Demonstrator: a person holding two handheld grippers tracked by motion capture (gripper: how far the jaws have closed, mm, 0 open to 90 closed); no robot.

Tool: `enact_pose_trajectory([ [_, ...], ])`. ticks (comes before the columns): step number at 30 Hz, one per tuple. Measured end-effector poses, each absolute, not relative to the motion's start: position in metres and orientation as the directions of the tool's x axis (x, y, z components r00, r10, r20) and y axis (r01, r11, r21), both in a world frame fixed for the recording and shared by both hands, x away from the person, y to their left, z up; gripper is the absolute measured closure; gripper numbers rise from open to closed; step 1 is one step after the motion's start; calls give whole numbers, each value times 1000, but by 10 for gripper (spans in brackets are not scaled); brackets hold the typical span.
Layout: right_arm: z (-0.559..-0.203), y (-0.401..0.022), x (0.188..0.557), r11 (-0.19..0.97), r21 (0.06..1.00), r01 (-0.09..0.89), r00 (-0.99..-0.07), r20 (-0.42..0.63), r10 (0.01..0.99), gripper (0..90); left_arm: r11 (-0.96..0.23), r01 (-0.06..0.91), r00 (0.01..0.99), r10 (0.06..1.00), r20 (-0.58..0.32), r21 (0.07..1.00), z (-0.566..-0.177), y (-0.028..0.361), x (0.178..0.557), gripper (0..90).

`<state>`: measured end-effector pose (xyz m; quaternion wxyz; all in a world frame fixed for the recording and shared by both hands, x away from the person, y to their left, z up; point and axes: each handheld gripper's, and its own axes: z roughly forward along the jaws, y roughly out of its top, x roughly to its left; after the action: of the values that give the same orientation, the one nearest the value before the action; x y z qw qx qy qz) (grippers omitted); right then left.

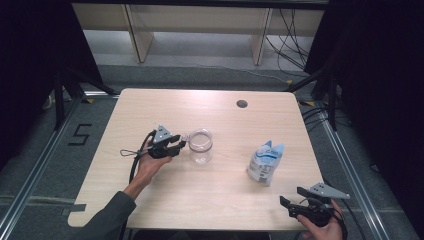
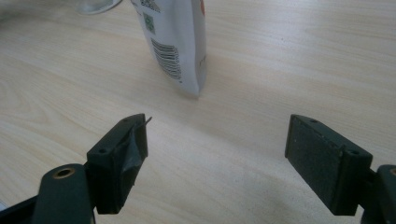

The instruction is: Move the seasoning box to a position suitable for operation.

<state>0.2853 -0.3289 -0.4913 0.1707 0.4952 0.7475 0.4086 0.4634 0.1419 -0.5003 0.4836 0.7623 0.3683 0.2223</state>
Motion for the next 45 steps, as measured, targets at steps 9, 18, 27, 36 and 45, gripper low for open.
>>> enact_pose_trajectory([
  [9,-491,-329,285,175,780,601,-452,150,879,224,-261,330,592,806,16,907,-501,132,461,800],
  [18,-491,-329,285,173,780,602,-451,153,879,223,-214,344,524,852,3,914,-503,128,453,847],
  [27,-491,-329,285,174,781,600,-452,152,879,224,-195,354,518,855,-18,915,-502,128,449,850],
  [36,-490,-330,285,177,785,593,-451,142,881,223,-164,372,527,848,-63,914,-500,130,442,842],
  [45,-491,-329,285,162,778,606,-442,160,883,223,-133,386,543,833,-108,913,-497,130,432,840],
])
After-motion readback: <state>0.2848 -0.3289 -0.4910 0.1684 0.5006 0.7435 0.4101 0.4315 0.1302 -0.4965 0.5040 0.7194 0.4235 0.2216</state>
